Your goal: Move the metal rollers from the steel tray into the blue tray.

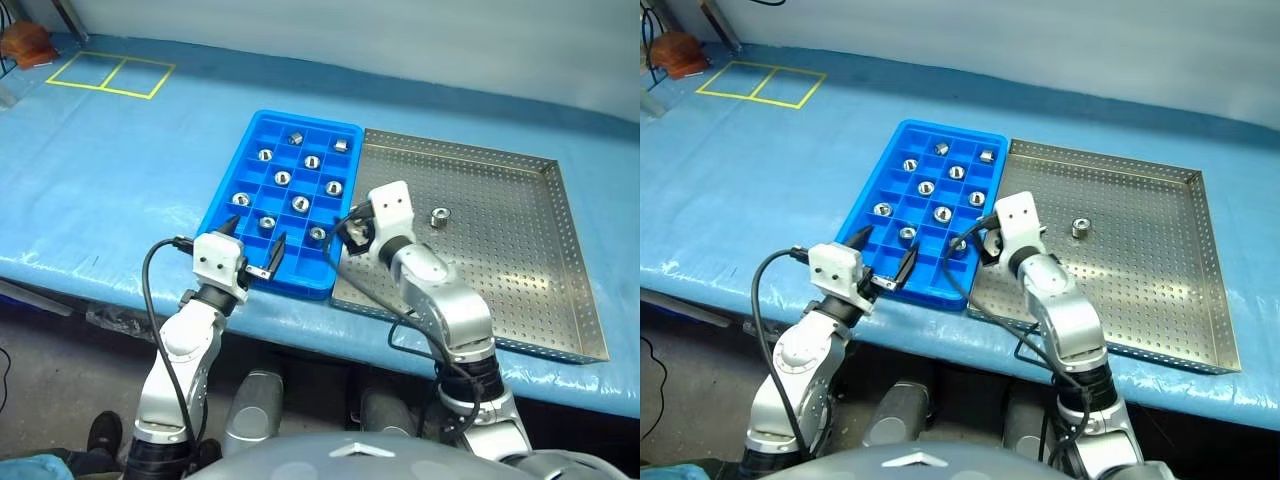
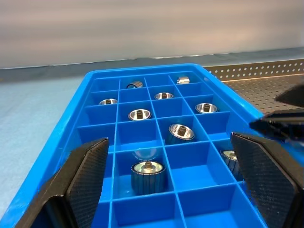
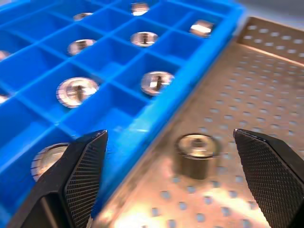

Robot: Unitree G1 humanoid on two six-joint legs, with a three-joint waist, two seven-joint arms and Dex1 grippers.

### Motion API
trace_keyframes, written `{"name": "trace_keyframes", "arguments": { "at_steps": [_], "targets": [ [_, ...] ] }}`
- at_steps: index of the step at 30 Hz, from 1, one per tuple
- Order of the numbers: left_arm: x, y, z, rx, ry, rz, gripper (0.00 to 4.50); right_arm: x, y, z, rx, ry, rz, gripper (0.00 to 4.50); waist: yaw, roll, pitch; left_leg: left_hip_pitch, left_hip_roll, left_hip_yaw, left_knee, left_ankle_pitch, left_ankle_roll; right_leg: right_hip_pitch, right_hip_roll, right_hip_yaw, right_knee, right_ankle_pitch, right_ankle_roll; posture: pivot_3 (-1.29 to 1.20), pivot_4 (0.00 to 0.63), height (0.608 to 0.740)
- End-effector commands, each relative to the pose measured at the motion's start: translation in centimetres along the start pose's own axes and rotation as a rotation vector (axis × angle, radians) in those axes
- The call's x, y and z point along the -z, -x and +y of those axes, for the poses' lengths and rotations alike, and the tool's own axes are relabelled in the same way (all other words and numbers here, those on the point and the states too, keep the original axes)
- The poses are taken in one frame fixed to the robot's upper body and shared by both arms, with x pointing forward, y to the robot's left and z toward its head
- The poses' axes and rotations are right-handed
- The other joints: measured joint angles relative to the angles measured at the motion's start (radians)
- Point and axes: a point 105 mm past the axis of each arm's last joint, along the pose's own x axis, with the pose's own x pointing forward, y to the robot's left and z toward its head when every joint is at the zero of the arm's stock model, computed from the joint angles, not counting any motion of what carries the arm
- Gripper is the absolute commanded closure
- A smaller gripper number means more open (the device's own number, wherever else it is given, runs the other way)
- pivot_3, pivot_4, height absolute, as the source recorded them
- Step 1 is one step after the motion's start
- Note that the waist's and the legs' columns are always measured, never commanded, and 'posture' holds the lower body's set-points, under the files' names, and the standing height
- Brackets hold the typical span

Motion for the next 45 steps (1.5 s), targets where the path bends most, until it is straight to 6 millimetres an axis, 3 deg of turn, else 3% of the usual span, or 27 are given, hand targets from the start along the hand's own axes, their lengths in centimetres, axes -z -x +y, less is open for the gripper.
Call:
{"name": "trace_keyframes", "arguments": {
  "at_steps": [1, 6, 12, 16, 29, 36, 45],
  "targets": [
    [-0.7, -0.8, -0.5, 0.041, -0.021, -0.034, 0.00, -0.7, -0.4, -3.0, 0.122, -0.016, -0.044, 0.01, -0.009, 0.000, 0.000, 0.000, 0.000, 0.000, 0.000, 0.000, 0.000, 0.000, 0.000, 0.000, 0.000, 0.000, 0.000, 0.18, 0.150, 0.740],
    [-0.8, -1.5, -1.3, 0.092, -0.023, -0.039, 0.00, -0.2, -1.3, -3.7, 0.100, 0.014, -0.028, 0.01, -0.036, 0.000, 0.000, 0.000, 0.000, 0.000, 0.000, 0.000, 0.000, 0.000, 0.000, 0.001, 0.000, 0.000, 0.000, 0.17, 0.150, 0.740],
    [-0.7, -1.6, -1.7, 0.104, -0.020, -0.034, 0.00, 0.9, -0.5, -2.9, -0.154, 0.255, 0.084, 0.01, -0.053, 0.000, 0.000, 0.001, 0.000, 0.000, 0.001, 0.000, 0.001, 0.002, 0.000, 0.001, 0.001, 0.000, 0.000, 0.18, 0.150, 0.740],
    [-0.6, -1.6, -1.8, 0.101, -0.017, -0.028, 0.00, 1.7, 0.2, -3.0, -0.278, 0.326, 0.143, 0.01, -0.053, 0.000, 0.000, 0.001, 0.000, 0.000, 0.002, 0.000, 0.001, 0.002, 0.000, 0.001, 0.003, 0.000, 0.000, 0.18, 0.150, 0.740],
    [-0.6, -1.7, -2.0, 0.091, -0.010, -0.027, 0.00, 1.2, -2.5, -2.0, -0.383, 0.202, 0.127, 0.01, -0.049, -0.001, 0.001, 0.001, 0.000, 0.000, 0.005, 0.000, 0.001, 0.002, 0.000, 0.001, 0.006, 0.000, 0.000, 0.22, 0.150, 0.740],
    [-0.5, -1.6, -1.9, 0.070, -0.013, -0.024, 0.00, 1.0, -3.8, -2.5, -0.397, 0.214, 0.122, 0.01, -0.038, -0.001, 0.001, 0.001, 0.000, 0.000, 0.005, 0.000, 0.001, 0.002, 0.001, 0.001, 0.006, 0.000, 0.000, 0.24, 0.150, 0.740],
    [-0.4, -1.4, -1.6, 0.053, -0.010, -0.023, 0.00, 0.6, -4.4, -1.1, -0.499, 0.274, 0.119, 0.01, -0.024, -0.001, 0.001, 0.002, 0.000, 0.000, 0.005, 0.000, 0.001, 0.002, 0.001, 0.001, 0.006, 0.001, 0.000, 0.26, 0.150, 0.740]
  ]
}}
